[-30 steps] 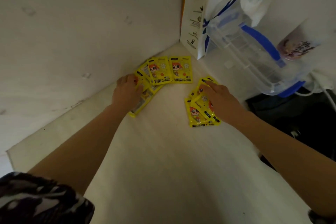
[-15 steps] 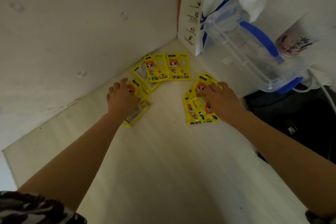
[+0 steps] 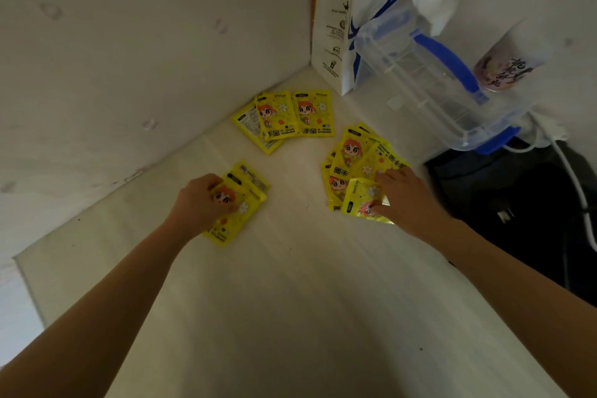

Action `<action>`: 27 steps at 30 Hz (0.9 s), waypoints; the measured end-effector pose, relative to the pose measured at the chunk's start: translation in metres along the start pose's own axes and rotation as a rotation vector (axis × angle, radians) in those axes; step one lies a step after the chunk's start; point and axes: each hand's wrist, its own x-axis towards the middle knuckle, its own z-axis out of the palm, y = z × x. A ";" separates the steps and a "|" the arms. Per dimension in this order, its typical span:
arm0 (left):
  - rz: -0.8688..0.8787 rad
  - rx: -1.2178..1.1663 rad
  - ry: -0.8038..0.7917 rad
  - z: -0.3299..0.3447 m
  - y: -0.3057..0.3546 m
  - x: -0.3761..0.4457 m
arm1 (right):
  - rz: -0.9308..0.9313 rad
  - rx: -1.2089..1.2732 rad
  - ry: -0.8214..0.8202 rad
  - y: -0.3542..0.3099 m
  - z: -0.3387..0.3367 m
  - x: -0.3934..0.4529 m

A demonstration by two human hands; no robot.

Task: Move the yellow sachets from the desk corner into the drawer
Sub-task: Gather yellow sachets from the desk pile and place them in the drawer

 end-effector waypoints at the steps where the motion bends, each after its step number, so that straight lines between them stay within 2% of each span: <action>1: 0.014 0.052 -0.002 0.003 -0.003 -0.002 | -0.007 0.025 0.013 0.001 -0.003 0.002; 5: 0.021 0.155 0.015 0.011 -0.008 -0.001 | -0.094 -0.074 0.074 -0.004 -0.015 0.025; 9: 0.079 0.322 0.057 0.017 -0.010 0.006 | -0.187 -0.224 -0.060 -0.006 -0.017 0.051; 11: 0.082 0.337 0.072 0.020 -0.010 0.007 | -0.200 -0.257 -0.057 -0.002 -0.016 0.054; 14: 0.083 0.339 0.079 0.022 -0.008 0.005 | -0.198 -0.293 -0.002 0.000 -0.009 0.052; 20: 0.061 0.381 0.075 0.021 -0.008 0.003 | -0.196 -0.337 0.008 0.003 -0.004 0.048; 24: 0.048 0.298 0.062 0.019 -0.009 0.003 | -0.164 -0.324 -0.066 0.003 -0.007 0.048; 27: 0.015 0.322 0.005 0.017 -0.007 0.002 | -0.094 -0.275 -0.132 0.002 -0.012 0.047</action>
